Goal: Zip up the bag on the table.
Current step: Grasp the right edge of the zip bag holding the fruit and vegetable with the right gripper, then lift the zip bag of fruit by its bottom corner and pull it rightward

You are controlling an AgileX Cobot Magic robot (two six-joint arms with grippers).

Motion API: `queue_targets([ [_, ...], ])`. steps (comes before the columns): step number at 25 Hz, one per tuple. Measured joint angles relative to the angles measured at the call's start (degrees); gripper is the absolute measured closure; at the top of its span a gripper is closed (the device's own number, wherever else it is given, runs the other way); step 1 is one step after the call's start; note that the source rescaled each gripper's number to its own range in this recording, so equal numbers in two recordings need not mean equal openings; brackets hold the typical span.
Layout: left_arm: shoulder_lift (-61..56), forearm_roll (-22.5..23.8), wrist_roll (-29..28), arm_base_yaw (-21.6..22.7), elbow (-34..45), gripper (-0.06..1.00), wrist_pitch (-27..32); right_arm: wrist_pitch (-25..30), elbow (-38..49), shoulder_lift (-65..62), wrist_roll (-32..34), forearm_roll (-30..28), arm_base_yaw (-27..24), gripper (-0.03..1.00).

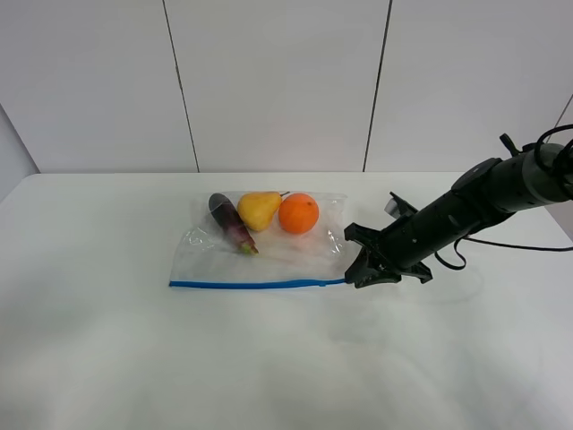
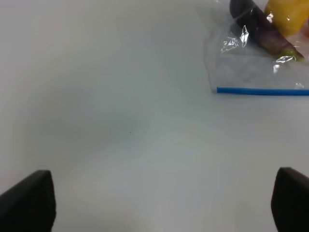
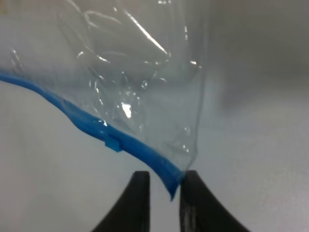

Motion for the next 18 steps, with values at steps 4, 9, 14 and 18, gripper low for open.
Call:
queue_targets([
  [4, 0.0, 0.0, 0.0, 0.0, 0.0, -0.06, -0.05, 0.0, 0.0, 0.0, -0.17, -0.04, 0.0, 0.84],
  [9, 0.0, 0.0, 0.0, 0.0, 0.0, -0.06, -0.05, 0.0, 0.0, 0.0, -0.41, -0.17, 0.0, 0.9],
  [14, 0.0, 0.0, 0.0, 0.0, 0.0, -0.06, -0.05, -0.05, 0.0, 0.0, -0.72, -0.54, 0.0, 0.97],
  [18, 0.0, 0.0, 0.0, 0.0, 0.0, -0.06, -0.11, 0.2, -0.43, 0.0, -0.84, -0.93, 0.0, 0.97],
])
